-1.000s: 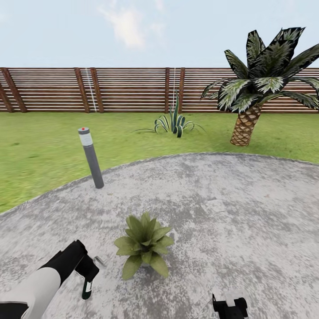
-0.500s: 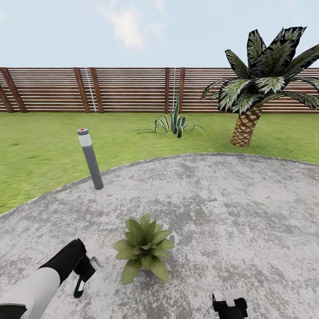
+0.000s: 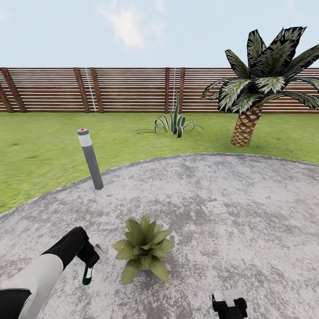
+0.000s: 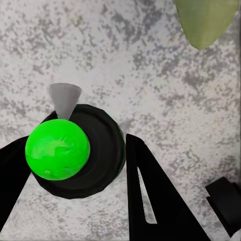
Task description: Pick up the pesticide atomizer in the garden and spray insectifuge to fully cover both potted plants in the garden.
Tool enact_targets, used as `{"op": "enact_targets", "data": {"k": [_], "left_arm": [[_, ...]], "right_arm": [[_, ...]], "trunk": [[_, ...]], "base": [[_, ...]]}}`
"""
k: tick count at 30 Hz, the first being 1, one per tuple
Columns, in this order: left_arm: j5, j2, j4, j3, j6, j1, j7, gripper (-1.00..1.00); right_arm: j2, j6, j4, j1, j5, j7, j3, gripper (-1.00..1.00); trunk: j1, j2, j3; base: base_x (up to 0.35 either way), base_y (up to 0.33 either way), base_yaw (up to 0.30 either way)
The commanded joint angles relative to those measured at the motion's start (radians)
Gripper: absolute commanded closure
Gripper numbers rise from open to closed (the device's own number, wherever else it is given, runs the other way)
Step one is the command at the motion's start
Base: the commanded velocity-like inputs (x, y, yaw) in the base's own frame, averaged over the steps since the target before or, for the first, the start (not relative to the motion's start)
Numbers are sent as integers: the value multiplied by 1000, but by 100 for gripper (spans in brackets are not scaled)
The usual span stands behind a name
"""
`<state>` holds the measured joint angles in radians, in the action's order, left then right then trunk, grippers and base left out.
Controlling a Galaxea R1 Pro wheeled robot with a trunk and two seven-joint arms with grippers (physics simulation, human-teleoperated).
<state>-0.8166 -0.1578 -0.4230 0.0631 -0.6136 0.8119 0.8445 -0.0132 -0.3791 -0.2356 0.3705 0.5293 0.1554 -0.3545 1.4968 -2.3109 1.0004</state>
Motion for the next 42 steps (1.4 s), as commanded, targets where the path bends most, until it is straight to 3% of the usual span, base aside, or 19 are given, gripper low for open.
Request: {"op": "enact_targets", "data": {"k": [1, 7, 12, 19, 24, 29, 34, 42], "left_arm": [[-5, -1, -1, 9, -4, 3, 8, 100], [-8, -24, 10, 14, 6, -4, 8, 100], [-8, -46, 15, 16, 17, -42, 7, 100], [-8, -31, -6, 12, 5, -36, 10, 100], [-9, -32, -67, 14, 1, -37, 12, 100], [-15, -38, -53, 35, 5, -55, 11, 100], [-27, -45, 66, 46, 19, -57, 5, 100], [-25, -34, 55, 44, 17, -57, 4, 100]], "right_arm": [[-1, -3, 1, 1, 11, 4, -6, -100], [-1, -3, 1, 1, 11, 4, -6, -100], [-1, -3, 1, 1, 11, 4, -6, -100], [-1, -3, 0, 1, 11, 4, -6, -100], [0, -3, -1, 1, 10, 4, -6, -100], [-1, -3, -1, 1, 11, 4, -6, -100], [-1, -3, -1, 1, 11, 4, -6, -100], [0, -3, -1, 1, 10, 4, -7, -100]], "trunk": [[0, 0, 1], [0, 0, 1], [0, 0, 1], [0, 0, 1], [0, 0, 1], [0, 0, 1], [0, 0, 1], [0, 0, 1]], "base": [[0, 0, 0], [0, 0, 0], [0, 0, 0], [0, 0, 0], [0, 0, 0], [0, 0, 0], [0, 0, 0], [150, 100, 0]]}}
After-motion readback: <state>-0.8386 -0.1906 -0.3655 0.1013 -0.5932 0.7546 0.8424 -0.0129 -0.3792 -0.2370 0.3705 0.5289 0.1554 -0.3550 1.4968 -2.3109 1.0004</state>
